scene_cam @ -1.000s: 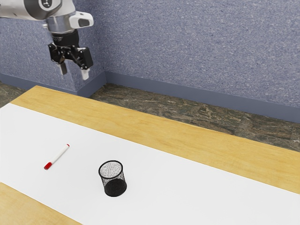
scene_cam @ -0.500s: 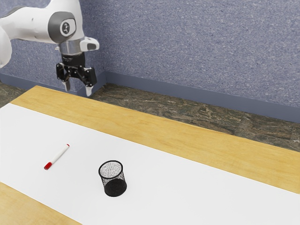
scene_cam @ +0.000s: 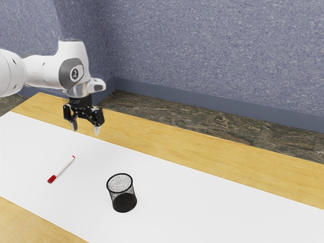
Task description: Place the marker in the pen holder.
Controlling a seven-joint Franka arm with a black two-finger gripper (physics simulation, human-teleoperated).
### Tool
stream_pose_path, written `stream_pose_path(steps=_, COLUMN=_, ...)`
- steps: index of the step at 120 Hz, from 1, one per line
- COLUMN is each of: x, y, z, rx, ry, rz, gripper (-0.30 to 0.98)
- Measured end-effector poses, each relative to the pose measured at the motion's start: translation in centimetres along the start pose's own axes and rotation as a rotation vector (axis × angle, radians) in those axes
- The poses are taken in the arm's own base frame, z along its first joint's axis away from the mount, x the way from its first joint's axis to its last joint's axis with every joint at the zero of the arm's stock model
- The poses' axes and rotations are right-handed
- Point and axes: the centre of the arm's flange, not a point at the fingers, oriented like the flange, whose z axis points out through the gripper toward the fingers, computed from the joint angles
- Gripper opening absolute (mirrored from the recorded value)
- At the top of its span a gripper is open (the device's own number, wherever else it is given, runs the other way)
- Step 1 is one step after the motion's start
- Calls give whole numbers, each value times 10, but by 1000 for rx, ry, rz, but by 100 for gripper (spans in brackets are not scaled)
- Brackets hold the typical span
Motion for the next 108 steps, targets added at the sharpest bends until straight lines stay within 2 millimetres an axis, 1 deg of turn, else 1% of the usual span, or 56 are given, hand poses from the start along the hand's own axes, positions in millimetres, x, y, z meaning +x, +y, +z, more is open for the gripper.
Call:
stream_pose_path(steps=6, x=-7, y=0, z=25, rx=0, ry=-26, rz=4, gripper=69)
stream_pose_path(steps=10, x=-12, y=-3, z=38, rx=-1, ry=-33, rz=4, gripper=69)
stream_pose_path(steps=17, x=-30, y=-10, z=59, rx=-12, ry=-22, rz=26, gripper=69)
stream_pose_path(steps=23, x=-44, y=-14, z=67, rx=-21, ry=10, rz=50, gripper=69)
stream_pose_path(steps=30, x=-52, y=-23, z=70, rx=-13, ry=54, rz=81, gripper=69)
stream_pose_path(steps=37, x=-64, y=-32, z=77, rx=-8, ry=80, rz=111, gripper=69)
stream_pose_path(steps=49, x=-74, y=-41, z=84, rx=16, ry=107, rz=176, gripper=69)
stream_pose_path(steps=53, x=-76, y=-49, z=86, rx=27, ry=112, rz=192, gripper=69)
stream_pose_path(steps=62, x=-85, y=-68, z=98, rx=49, ry=98, rz=219, gripper=69)
stream_pose_path(steps=67, x=-88, y=-77, z=106, rx=59, ry=86, rz=231, gripper=69)
stream_pose_path(steps=72, x=-88, y=-80, z=112, rx=67, ry=74, rz=250, gripper=69)
stream_pose_path(steps=82, x=-88, y=-79, z=122, rx=80, ry=57, rz=294, gripper=69)
stream_pose_path(steps=96, x=-86, y=-78, z=129, rx=91, ry=46, rz=340, gripper=69)
stream_pose_path(steps=108, x=-76, y=-78, z=132, rx=106, ry=43, rz=361, gripper=69)
